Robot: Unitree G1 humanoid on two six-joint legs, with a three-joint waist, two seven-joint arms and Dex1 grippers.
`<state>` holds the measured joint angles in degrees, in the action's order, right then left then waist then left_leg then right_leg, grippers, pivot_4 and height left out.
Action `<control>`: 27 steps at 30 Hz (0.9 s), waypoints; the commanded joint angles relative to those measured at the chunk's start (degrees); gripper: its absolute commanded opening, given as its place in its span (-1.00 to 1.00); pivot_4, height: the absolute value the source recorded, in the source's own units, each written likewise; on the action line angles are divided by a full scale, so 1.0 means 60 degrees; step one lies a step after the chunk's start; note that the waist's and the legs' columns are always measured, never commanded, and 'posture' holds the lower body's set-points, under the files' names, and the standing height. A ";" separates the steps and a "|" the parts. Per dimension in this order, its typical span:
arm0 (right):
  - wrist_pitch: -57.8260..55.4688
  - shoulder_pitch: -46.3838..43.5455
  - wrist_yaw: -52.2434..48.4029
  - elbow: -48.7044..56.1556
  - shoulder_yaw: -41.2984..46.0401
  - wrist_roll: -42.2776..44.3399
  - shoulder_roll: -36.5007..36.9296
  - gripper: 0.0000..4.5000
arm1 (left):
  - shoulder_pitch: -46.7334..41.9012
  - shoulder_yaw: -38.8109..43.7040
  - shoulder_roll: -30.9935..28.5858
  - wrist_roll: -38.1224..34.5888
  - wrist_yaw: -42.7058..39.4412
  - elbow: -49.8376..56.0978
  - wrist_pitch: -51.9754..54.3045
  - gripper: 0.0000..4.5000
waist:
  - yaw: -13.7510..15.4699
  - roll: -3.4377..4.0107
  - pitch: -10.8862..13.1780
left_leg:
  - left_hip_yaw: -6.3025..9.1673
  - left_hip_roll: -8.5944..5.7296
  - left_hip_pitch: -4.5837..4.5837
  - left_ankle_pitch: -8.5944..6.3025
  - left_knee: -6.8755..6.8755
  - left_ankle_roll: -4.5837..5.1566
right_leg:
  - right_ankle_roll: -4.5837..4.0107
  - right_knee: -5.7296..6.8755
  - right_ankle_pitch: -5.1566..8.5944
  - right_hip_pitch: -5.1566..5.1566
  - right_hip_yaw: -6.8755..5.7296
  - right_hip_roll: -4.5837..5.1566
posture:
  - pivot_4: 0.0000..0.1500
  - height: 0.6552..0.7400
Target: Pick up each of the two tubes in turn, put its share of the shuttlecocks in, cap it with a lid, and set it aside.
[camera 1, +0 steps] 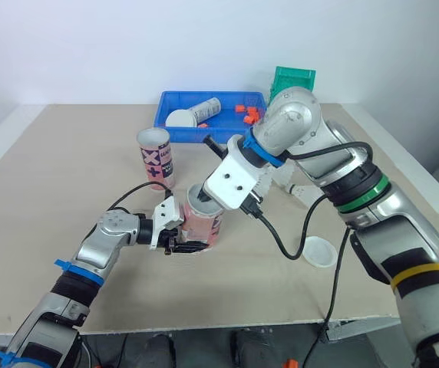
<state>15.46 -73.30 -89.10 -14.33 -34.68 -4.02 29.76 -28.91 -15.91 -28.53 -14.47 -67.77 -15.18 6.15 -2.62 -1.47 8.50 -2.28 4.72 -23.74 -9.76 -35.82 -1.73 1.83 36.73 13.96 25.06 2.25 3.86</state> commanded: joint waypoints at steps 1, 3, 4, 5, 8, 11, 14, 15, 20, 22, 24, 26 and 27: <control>0.0145 0.0554 -0.0567 -0.0220 -0.0833 -0.0111 0.0310 -0.99 | 0.0239 -0.0156 -0.0230 0.0527 -0.0036 -0.0255 0.0104 0.21 | 0.0002 -0.0003 -0.0002 | -0.0014 -0.0001 0.0009 0.0000 0.0005 0.0000 | 0.0000 0.0000 0.0000 0.0000 -0.0028 0.0028 | 1.00 0.14; 0.0169 0.0577 -0.0567 -0.0231 -0.0824 -0.0160 0.0244 -0.99 | 0.0183 -0.0143 -0.0190 0.0545 -0.0059 -0.0322 0.0100 0.21 | 0.0012 -0.0002 -0.0003 | -0.0038 -0.0001 0.0033 0.0000 0.0020 0.0000 | 0.0000 0.0000 0.0000 0.0000 -0.0101 0.0096 | 1.00 0.14; 0.0138 0.0595 -0.0566 -0.0287 -0.0760 -0.0268 0.0115 -0.99 | 0.0142 -0.0143 -0.0154 0.0556 -0.0063 -0.0357 0.0097 0.21 | 0.0023 0.0001 -0.0005 | -0.0042 0.0000 0.0046 0.0000 0.0024 0.0000 | 0.0000 0.0000 0.0000 -0.0002 -0.0131 0.0117 | 1.00 0.14; 0.0091 0.0607 -0.0565 -0.0325 -0.0713 -0.0342 0.0007 -0.99 | 0.0110 -0.0142 -0.0121 0.0565 -0.0068 -0.0385 0.0090 0.21 | 0.0032 0.0001 -0.0008 | -0.0042 0.0001 0.0056 0.0000 0.0027 0.0000 | 0.0000 -0.0001 0.0000 -0.0006 -0.0164 0.0136 | 1.00 0.14; -0.0045 0.0655 -0.0565 -0.0352 -0.0701 -0.0445 -0.0186 -0.99 | 0.0073 -0.0124 -0.0045 0.0596 -0.0083 -0.0434 0.0066 0.21 | 0.0059 0.0002 -0.0013 | -0.0039 0.0007 0.0066 0.0000 0.0041 0.0000 | 0.0000 0.0000 -0.0001 -0.0011 -0.0215 0.0155 | 1.00 0.14; -0.0065 0.0719 -0.0566 -0.0358 -0.0816 -0.0574 -0.0311 -0.99 | 0.0096 -0.0093 -0.0005 0.0616 -0.0102 -0.0436 0.0051 0.21 | 0.0103 0.0008 -0.0021 | -0.0037 0.0009 0.0075 0.0000 0.0051 0.0000 | 0.0001 0.0000 -0.0002 -0.0011 -0.0227 0.0155 | 1.00 0.14; -0.0012 0.0724 -0.0567 -0.0447 -0.1016 -0.0761 -0.0502 -0.99 | 0.0119 -0.0077 0.0028 0.0627 -0.0098 -0.0451 0.0033 0.21 | 0.0126 0.0010 -0.0031 | -0.0032 0.0008 0.0088 -0.0001 0.0050 -0.0001 | 0.0001 -0.0001 -0.0002 -0.0010 -0.0234 0.0159 | 1.00 0.14; 0.0045 0.0719 -0.0567 -0.0537 -0.1066 -0.0886 -0.0607 -0.99 | 0.0126 -0.0066 0.0040 0.0631 -0.0086 -0.0455 0.0030 0.21 | 0.0128 0.0008 -0.0033 | -0.0029 0.0006 0.0094 -0.0001 0.0050 -0.0002 | 0.0002 -0.0001 -0.0002 -0.0010 -0.0242 0.0165 | 1.00 0.14; 0.0291 0.0727 -0.0567 -0.0812 -0.1250 -0.1229 -0.0940 -0.99 | 0.0164 -0.0002 0.0061 0.0640 -0.0020 -0.0442 0.0019 0.21 | 0.0123 0.0062 -0.0066 | 0.0038 0.0006 0.0107 -0.0003 0.0052 -0.0004 | 0.0002 -0.0114 -0.0002 -0.0010 -0.0429 0.0243 | 1.00 0.14; 0.0139 0.0635 -0.0567 -0.1001 -0.1072 -0.1141 -0.1197 -0.99 | 0.0209 0.0045 0.0077 0.0658 0.0049 -0.0398 0.0014 0.21 | 0.0119 0.0074 -0.0073 | 0.0067 0.0008 0.0108 -0.0003 0.0050 -0.0005 | 0.0002 -0.0181 -0.0002 -0.0013 -0.0494 0.0264 | 1.00 0.14; -0.0920 0.0255 -0.0567 -0.1165 -0.0732 -0.0102 -0.1442 -0.99 | 0.0307 0.0113 0.0076 0.0609 0.0087 -0.0292 0.0049 0.21 | 0.0105 0.0076 -0.0074 | 0.0069 0.0018 0.0108 -0.0003 0.0050 -0.0005 | 0.0002 -0.0211 -0.0002 -0.0010 -0.0513 0.0264 | 1.00 0.14; -0.1994 -0.0140 -0.0567 -0.1266 -0.0435 0.0958 -0.1525 -0.99 | 0.0368 0.0153 0.0090 0.0593 0.0084 -0.0224 0.0075 0.21 | 0.0100 0.0075 -0.0062 | 0.0069 0.0030 0.0108 -0.0004 0.0050 -0.0006 | 0.0002 -0.0220 -0.0002 -0.0001 -0.0530 0.0266 | 1.00 0.14; -0.2366 -0.0370 -0.0567 -0.1406 -0.0279 0.1386 -0.1491 -0.99 | 0.0383 0.0168 0.0099 0.0599 0.0085 -0.0206 0.0081 0.21 | 0.0104 0.0080 -0.0046 | 0.0066 0.0039 0.0099 -0.0004 0.0050 -0.0006 | 0.0002 -0.0221 -0.0002 -0.0001 -0.0545 0.0272 | 1.00 0.14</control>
<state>5.39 -75.04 -90.02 -22.08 -33.92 -0.47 22.86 -27.38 -12.91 -28.17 -13.49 -68.02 -16.53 5.96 -1.99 -0.99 8.22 -1.92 5.01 -23.22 -9.79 -35.51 -1.76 1.84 35.40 13.94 25.07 -1.11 5.51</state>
